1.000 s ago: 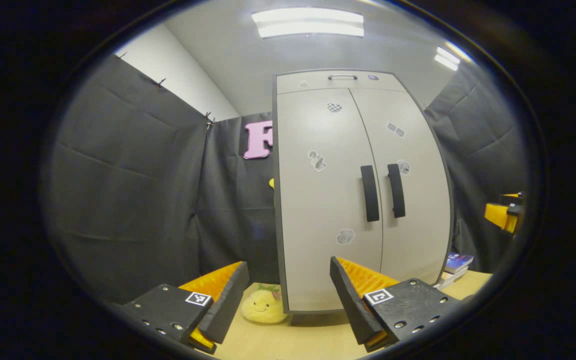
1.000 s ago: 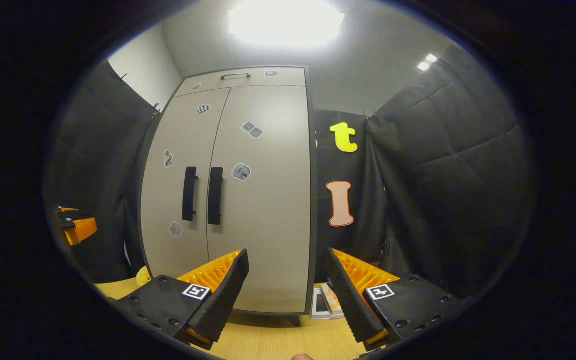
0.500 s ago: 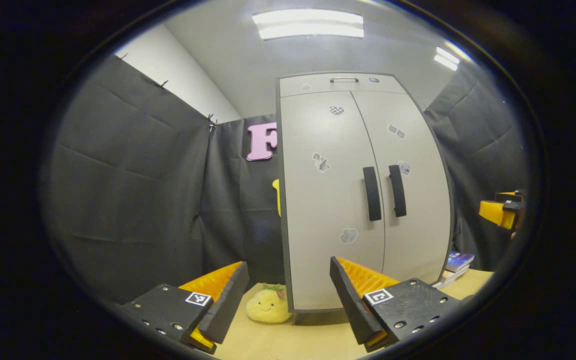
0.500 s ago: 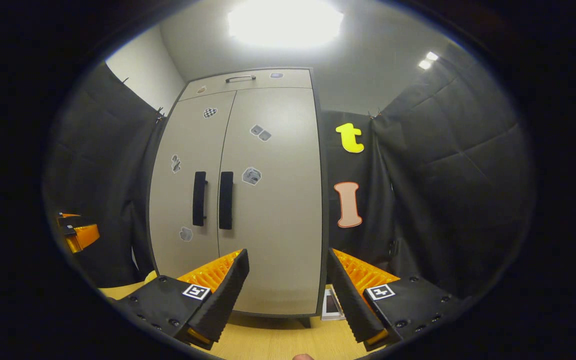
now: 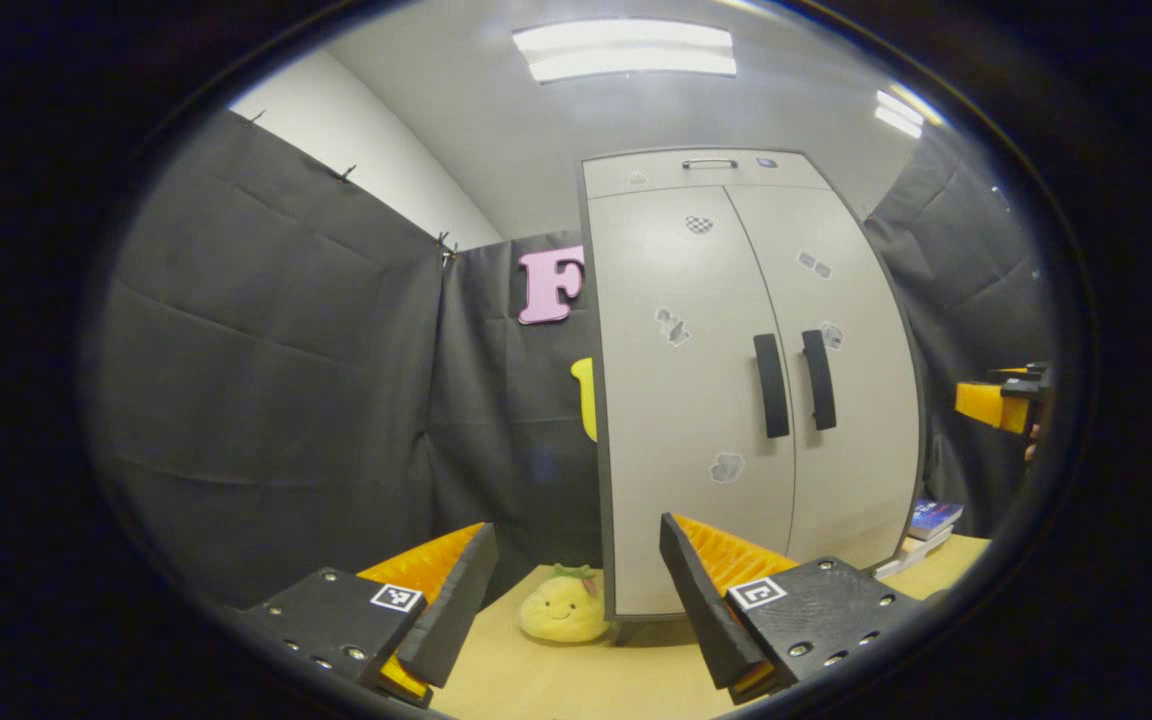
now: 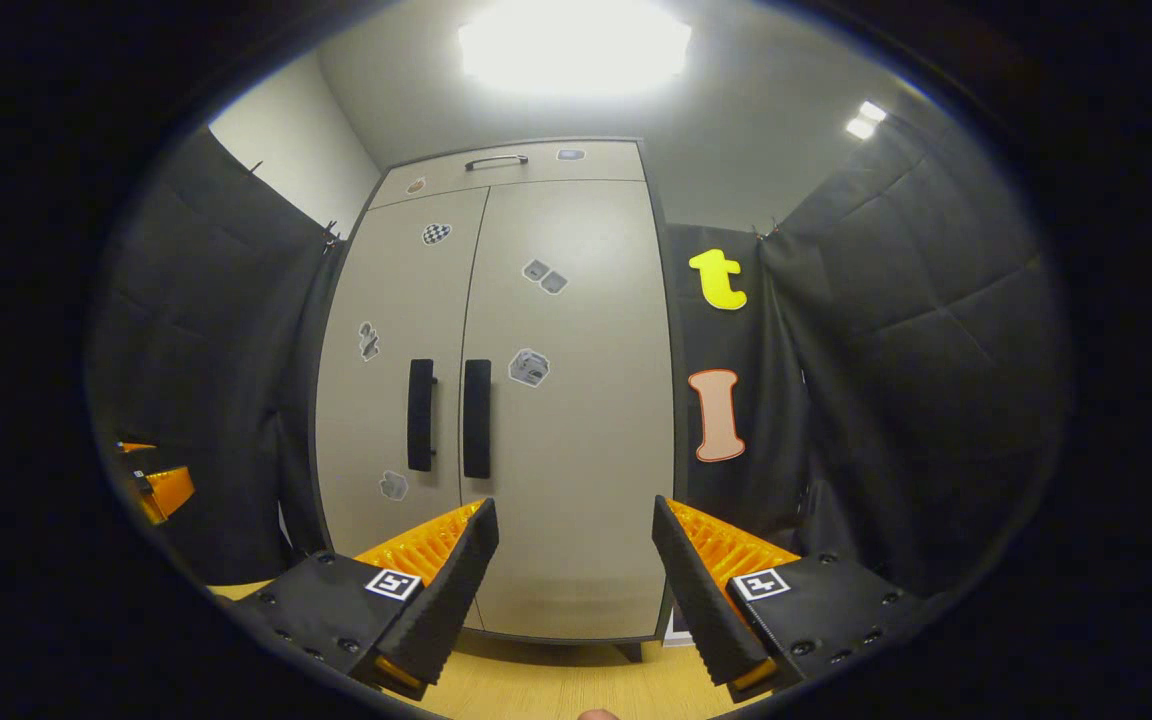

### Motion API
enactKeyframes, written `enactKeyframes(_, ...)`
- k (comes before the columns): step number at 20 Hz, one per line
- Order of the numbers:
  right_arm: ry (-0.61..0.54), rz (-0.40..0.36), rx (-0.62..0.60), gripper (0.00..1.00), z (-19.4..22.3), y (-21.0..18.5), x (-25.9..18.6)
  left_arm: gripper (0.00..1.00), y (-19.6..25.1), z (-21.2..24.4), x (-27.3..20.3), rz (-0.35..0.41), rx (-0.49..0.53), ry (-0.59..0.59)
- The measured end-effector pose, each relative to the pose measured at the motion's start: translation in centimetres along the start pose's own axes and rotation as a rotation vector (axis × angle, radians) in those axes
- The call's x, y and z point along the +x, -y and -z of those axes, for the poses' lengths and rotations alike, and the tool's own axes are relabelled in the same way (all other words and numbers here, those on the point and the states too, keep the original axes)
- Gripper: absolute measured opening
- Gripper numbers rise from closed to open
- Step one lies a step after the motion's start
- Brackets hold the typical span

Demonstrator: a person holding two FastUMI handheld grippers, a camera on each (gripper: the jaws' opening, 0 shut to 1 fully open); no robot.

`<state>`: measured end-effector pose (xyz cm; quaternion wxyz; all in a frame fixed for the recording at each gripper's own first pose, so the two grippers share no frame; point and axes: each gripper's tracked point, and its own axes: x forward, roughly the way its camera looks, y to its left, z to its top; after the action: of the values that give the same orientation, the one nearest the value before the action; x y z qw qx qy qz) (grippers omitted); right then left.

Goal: Open the right door of the double-door shoe cabinet with the right hand, and open the left door with the left hand.

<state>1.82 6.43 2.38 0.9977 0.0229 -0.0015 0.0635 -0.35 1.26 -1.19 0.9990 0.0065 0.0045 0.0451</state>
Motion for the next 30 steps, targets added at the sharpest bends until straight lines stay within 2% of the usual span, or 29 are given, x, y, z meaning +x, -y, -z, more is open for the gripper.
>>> enactKeyframes(6,0.021,-0.078,-0.028,0.97,-2.5,-4.4,4.5,0.95,-2.4,0.0,-1.0,-0.087,0.020,-0.010)
enactKeyframes(13,0.015,-0.138,-0.052,0.96,-3.9,-9.2,10.2,0.94,-7.1,1.1,-6.4,-0.175,-0.011,-0.058)
enactKeyframes(15,0.031,-0.132,-0.018,0.97,-5.0,-10.0,11.8,0.94,-8.3,1.2,-7.5,-0.206,-0.007,-0.059)
enactKeyframes(18,-0.004,-0.086,0.019,0.97,-4.9,-10.3,14.7,0.94,-10.1,1.6,-8.9,-0.242,-0.019,-0.068)
enactKeyframes(20,-0.024,-0.049,0.006,0.97,-4.8,-10.2,16.4,0.94,-11.0,1.9,-9.4,-0.260,-0.026,-0.073)
enactKeyframes(21,-0.031,-0.028,-0.009,0.92,-4.7,-10.0,17.2,0.94,-11.3,1.9,-9.8,-0.267,-0.028,-0.075)
enactKeyframes(22,-0.040,-0.012,-0.019,0.94,-4.5,-9.8,17.9,0.94,-11.7,2.1,-10.0,-0.272,-0.030,-0.078)
enactKeyframes(25,-0.094,-0.013,-0.002,0.94,-3.8,-10.2,19.4,0.95,-12.4,2.3,-10.6,-0.280,-0.037,-0.081)
enactKeyframes(26,-0.112,-0.015,0.015,0.79,-3.4,-10.2,20.0,0.95,-12.5,2.4,-10.6,-0.279,-0.038,-0.082)
enactKeyframes(30,-0.197,-0.033,0.078,0.77,-1.9,-10.7,21.0,0.95,-12.7,2.4,-10.5,-0.263,-0.038,-0.082)
